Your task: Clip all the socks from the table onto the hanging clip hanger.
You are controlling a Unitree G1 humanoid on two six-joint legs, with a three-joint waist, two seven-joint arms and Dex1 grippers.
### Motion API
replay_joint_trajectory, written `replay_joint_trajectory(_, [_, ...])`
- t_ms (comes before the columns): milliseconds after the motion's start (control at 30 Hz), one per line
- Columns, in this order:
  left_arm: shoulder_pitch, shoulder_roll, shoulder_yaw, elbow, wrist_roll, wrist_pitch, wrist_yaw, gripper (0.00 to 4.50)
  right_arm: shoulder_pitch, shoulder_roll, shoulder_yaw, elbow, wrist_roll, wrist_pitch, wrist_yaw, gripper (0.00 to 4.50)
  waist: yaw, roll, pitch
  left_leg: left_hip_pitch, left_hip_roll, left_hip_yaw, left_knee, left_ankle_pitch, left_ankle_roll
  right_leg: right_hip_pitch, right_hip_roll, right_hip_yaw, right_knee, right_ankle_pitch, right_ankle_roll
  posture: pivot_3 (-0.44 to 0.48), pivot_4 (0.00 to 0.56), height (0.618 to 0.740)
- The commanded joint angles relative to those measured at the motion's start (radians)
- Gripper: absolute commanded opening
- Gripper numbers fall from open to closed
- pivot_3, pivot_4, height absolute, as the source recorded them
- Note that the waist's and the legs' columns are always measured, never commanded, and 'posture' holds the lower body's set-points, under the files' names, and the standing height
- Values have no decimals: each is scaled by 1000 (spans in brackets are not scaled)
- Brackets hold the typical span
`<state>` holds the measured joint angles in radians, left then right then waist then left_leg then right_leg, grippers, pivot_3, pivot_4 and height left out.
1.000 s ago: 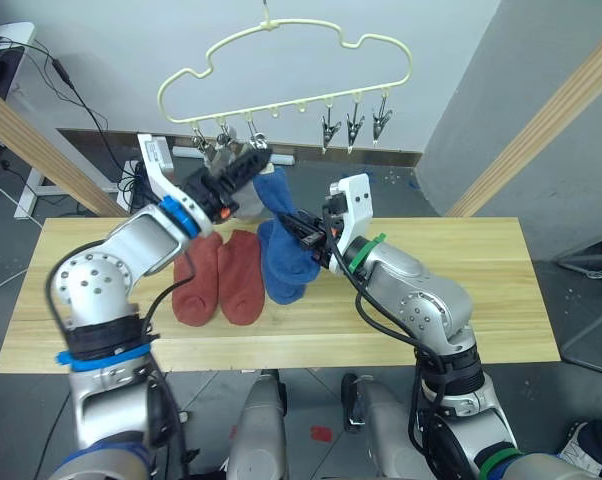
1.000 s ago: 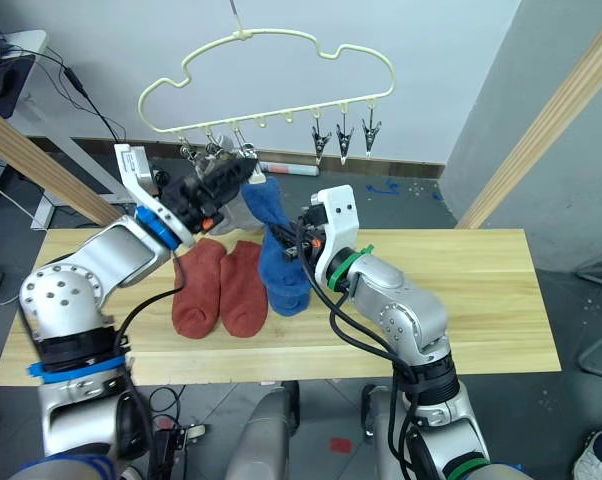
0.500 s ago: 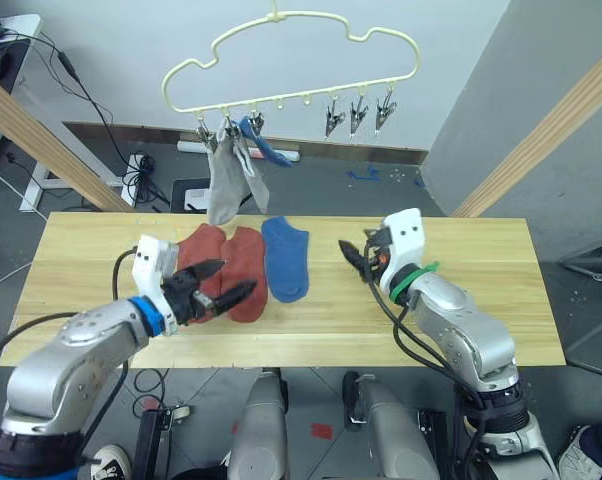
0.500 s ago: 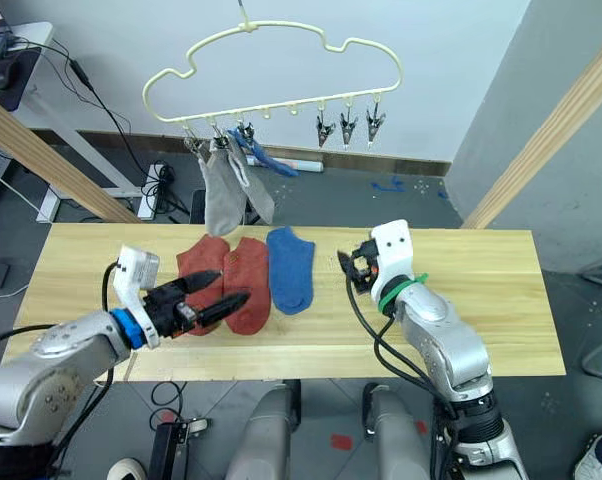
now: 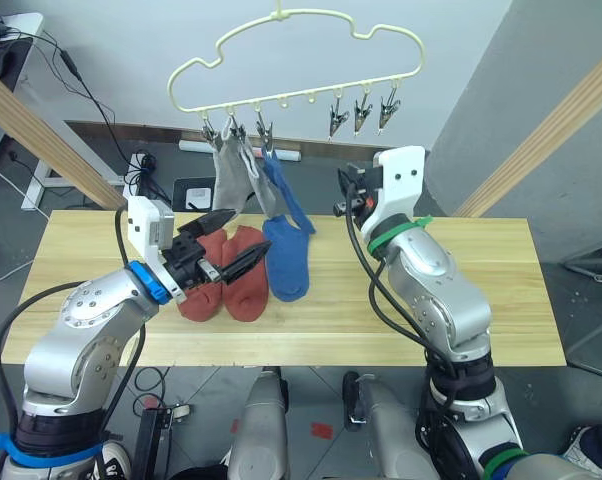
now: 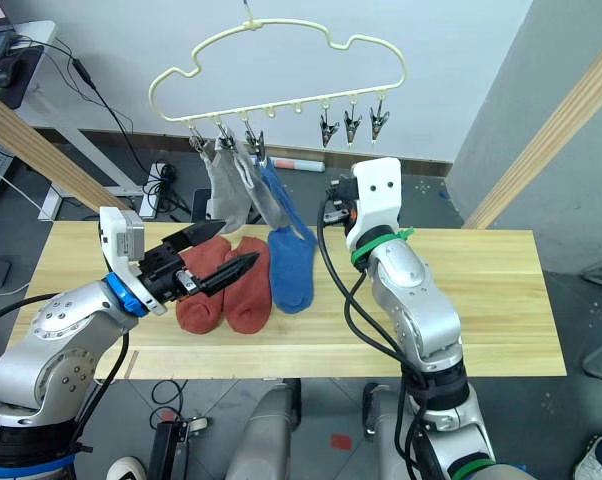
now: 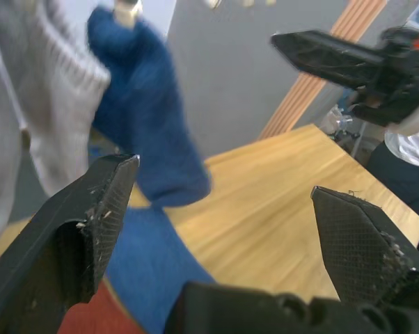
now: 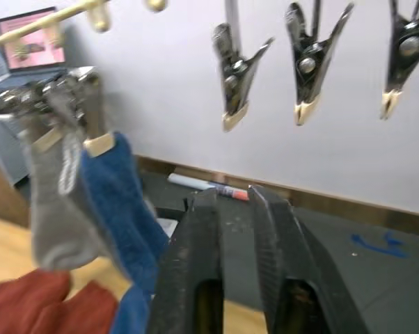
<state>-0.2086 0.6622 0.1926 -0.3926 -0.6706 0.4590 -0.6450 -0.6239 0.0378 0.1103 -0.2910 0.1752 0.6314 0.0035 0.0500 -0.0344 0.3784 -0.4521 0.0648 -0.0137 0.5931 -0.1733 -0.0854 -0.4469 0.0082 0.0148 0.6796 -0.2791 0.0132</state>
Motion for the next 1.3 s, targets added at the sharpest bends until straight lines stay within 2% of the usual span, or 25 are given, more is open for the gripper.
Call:
replay_joint_trajectory(33, [-2, -11, 8, -54, -5, 6, 10, 4498, -55, 24, -20, 41, -13, -67, -9, 863, -1, 0, 0, 0, 0, 0, 0, 0, 0, 0, 0, 0, 0, 0, 0, 173, 400, 740])
replay_joint_trajectory(367, [-4, -21, 18, -65, 3, 6, 17, 4498, -142, 50, -57, 167, -15, -148, 0, 863, 0, 0, 0, 0, 0, 0, 0, -1, 2, 0, 0, 0, 1, 0, 0, 182, 400, 740])
replay_joint_trajectory(467, [2, -22, 20, -72, 5, 5, 22, 4498, -146, 54, -53, 164, -18, -149, 0, 1416, 0, 0, 0, 0, 0, 0, 1, -1, 2, 0, 0, 0, 1, 1, -1, 187, 401, 740])
replay_joint_trajectory(500, [4, -23, 20, -73, 8, 3, 24, 4498, -149, 55, -52, 164, -18, -150, 1, 1726, 0, 0, 0, 0, 0, 0, 1, -1, 2, 0, 0, 0, 1, 1, -2, 187, 401, 740])
replay_joint_trajectory(1300, [15, -49, 42, -105, -11, 8, 37, 4498, -280, 99, -68, 302, -19, -220, 8, 1726, 2, 0, 0, 0, 0, -2, 2, -1, 2, 1, 0, -2, 2, 3, -5, 198, 392, 740])
